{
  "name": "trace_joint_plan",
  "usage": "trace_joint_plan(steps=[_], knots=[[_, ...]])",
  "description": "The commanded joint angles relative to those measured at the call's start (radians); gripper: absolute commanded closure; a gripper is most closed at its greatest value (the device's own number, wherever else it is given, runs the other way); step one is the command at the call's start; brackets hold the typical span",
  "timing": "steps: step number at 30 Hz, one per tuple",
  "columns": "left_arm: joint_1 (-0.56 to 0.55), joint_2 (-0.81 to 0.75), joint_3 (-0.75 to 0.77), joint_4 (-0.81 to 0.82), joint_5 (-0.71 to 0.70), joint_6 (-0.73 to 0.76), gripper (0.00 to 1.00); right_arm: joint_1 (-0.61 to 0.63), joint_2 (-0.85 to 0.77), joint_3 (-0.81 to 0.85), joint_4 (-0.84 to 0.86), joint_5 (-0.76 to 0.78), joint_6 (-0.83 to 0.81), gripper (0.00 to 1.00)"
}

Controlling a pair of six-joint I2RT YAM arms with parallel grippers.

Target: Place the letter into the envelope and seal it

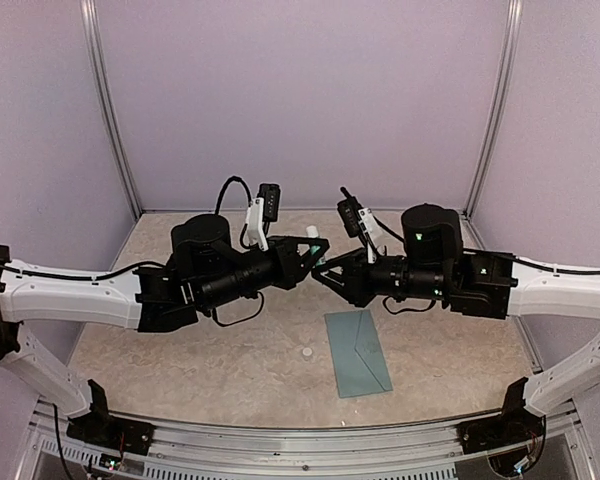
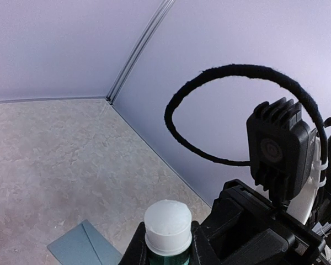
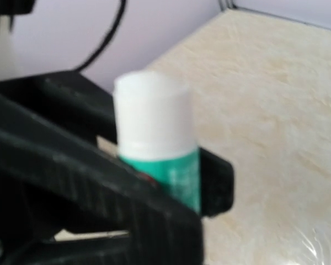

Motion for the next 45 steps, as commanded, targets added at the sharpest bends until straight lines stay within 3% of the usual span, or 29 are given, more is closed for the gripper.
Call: trace_joint_plan(steps=[1, 4, 7, 11, 17, 24, 34, 38, 42, 45], knots=[[-0.049, 0.004, 0.009, 0.008, 0.085, -0.033, 0.98, -0.003, -0.010, -0.011, 0.039, 0.087, -0.003, 0.85], [-0.031, -0.027, 0.000, 0.010, 0.106, -0.031, 0.98, -0.012, -0.082, -0.081, 0.133, -0.056, -0.022, 0.60], [-0.009, -0.057, -0.015, 0.042, 0.226, -0.015, 0.97, -0.029, -0.134, -0.151, 0.243, -0.275, -0.026, 0.31], [-0.006, -0.078, -0.029, 0.084, 0.366, 0.028, 0.96, -0.054, -0.151, -0.220, 0.406, -0.472, 0.035, 0.22], [-0.002, -0.113, -0.067, 0.183, 0.495, 0.009, 0.95, -0.057, -0.147, -0.275, 0.623, -0.687, 0.122, 0.37], [-0.006, -0.117, -0.082, 0.238, 0.541, -0.007, 0.95, -0.058, -0.116, -0.261, 0.655, -0.727, 0.151, 0.64], [-0.011, -0.110, -0.080, 0.247, 0.548, -0.011, 0.96, -0.058, -0.069, -0.257, 0.728, -0.767, 0.190, 0.73], [-0.012, -0.105, -0.079, 0.247, 0.550, -0.011, 0.96, -0.058, -0.063, -0.255, 0.748, -0.778, 0.202, 0.81], [-0.011, -0.103, -0.078, 0.234, 0.540, 0.000, 0.96, -0.057, -0.065, -0.255, 0.728, -0.764, 0.197, 0.90], [-0.013, -0.110, -0.075, 0.183, 0.493, 0.035, 0.96, -0.058, -0.089, -0.240, 0.618, -0.691, 0.159, 0.95]])
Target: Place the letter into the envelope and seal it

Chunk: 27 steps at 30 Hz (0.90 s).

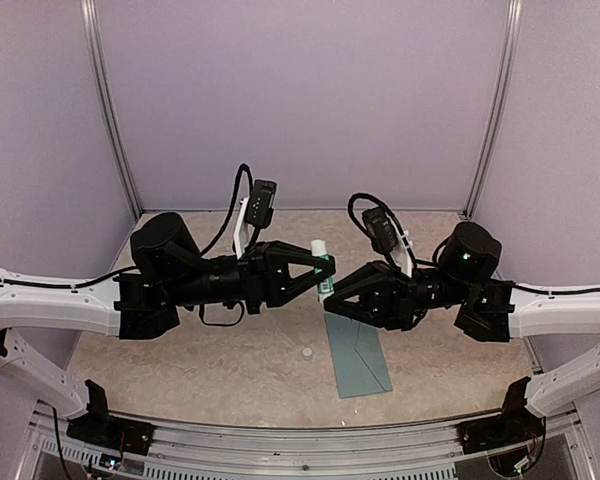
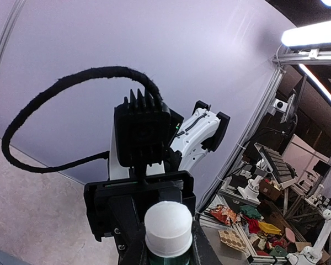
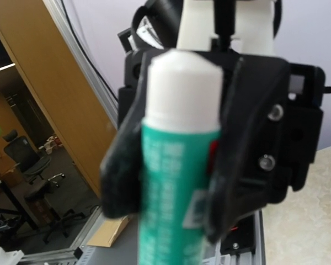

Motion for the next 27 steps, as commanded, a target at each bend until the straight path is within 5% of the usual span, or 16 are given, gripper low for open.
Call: trace_joint_plan(steps=[1, 8, 16, 22, 27], knots=[[-0.007, -0.011, 0.003, -0.069, -0.076, 0.056, 0.96, -0.006, -0.034, 0.034, -0.122, 0.092, -0.062, 0.96], [-0.071, 0.002, 0.061, -0.287, -0.402, 0.200, 0.96, -0.005, -0.035, 0.167, -0.491, 0.440, -0.166, 0.97], [-0.118, 0.098, 0.136, -0.394, -0.694, 0.150, 0.96, 0.018, 0.156, 0.417, -0.827, 0.894, -0.165, 0.99], [-0.121, 0.160, 0.171, -0.415, -0.706, 0.098, 0.97, 0.025, 0.198, 0.474, -0.828, 0.877, -0.150, 0.96], [-0.091, 0.108, 0.161, -0.417, -0.633, 0.092, 0.96, -0.005, 0.068, 0.330, -0.669, 0.646, -0.192, 0.62]])
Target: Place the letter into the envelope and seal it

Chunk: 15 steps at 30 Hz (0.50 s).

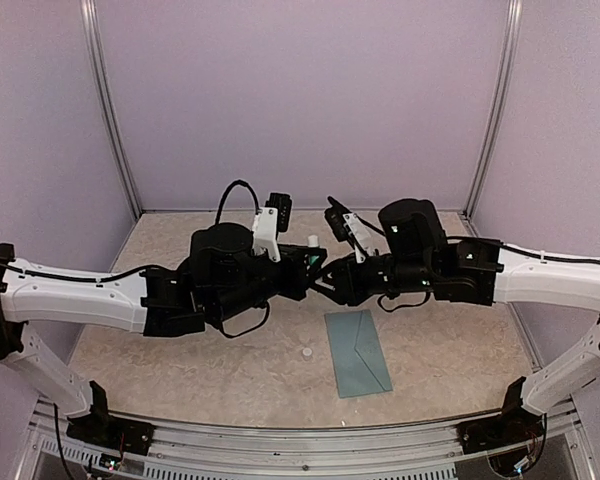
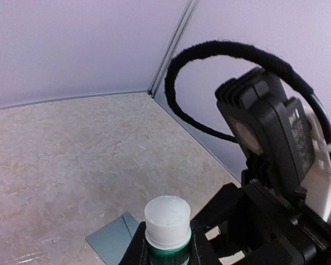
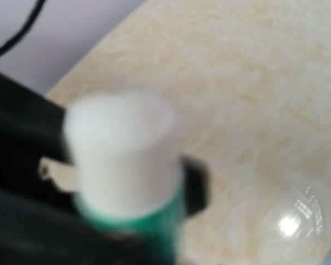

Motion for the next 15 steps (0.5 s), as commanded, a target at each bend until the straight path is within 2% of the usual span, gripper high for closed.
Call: trace_joint_plan(steps=[1, 5, 7, 11, 15], knots=[[-0.025, -0.056, 0.016, -0.017, 0.198, -0.046, 0.96, -0.060, -0.133, -0.099, 0.257, -0.202, -0.031, 0.54], [0.029, -0.104, -0.028, 0.034, 0.354, -0.071, 0.96, -0.098, -0.215, -0.215, 0.404, -0.472, -0.058, 0.26], [0.054, -0.124, -0.057, 0.091, 0.471, -0.080, 0.96, -0.115, -0.238, -0.274, 0.529, -0.593, -0.039, 0.19], [0.071, -0.155, -0.101, 0.210, 0.634, -0.087, 0.96, -0.125, -0.238, -0.355, 0.756, -0.741, 0.059, 0.17], [0.072, -0.167, -0.112, 0.277, 0.722, -0.100, 0.96, -0.122, -0.196, -0.374, 0.865, -0.808, 0.120, 0.27]])
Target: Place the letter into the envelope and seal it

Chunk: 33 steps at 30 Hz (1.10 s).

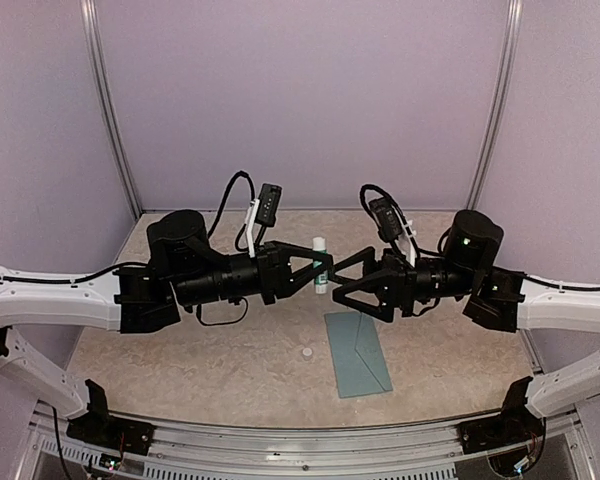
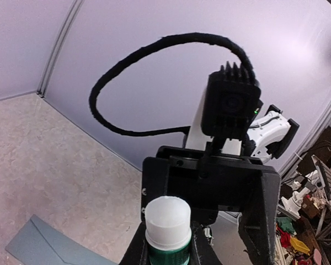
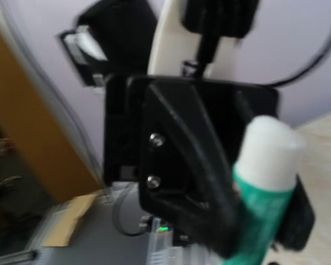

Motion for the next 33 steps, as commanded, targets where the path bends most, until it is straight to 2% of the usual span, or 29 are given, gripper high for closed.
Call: trace_joint_plan(steps=[1, 8, 16, 25, 29, 33], knots=[[0.000, -0.031, -0.018, 0.140, 0.190, -0.019, 0.96, -0.003, 0.042, -0.024, 0.237, -0.163, 0.090, 0.30], [0.000, -0.031, -0.020, 0.163, 0.223, -0.028, 0.96, 0.006, 0.080, -0.028, 0.303, -0.178, 0.124, 0.43], [-0.003, -0.019, -0.022, 0.199, 0.250, -0.044, 0.96, 0.010, 0.118, -0.032, 0.380, -0.208, 0.169, 0.66], [-0.012, -0.012, -0.022, 0.202, 0.255, -0.046, 0.96, 0.015, 0.142, -0.026, 0.404, -0.224, 0.187, 0.73], [-0.012, -0.011, -0.022, 0.202, 0.251, -0.043, 0.96, 0.023, 0.149, -0.019, 0.412, -0.234, 0.191, 0.80], [-0.012, -0.010, -0.021, 0.181, 0.229, -0.035, 0.96, 0.025, 0.151, -0.015, 0.412, -0.240, 0.190, 0.92]])
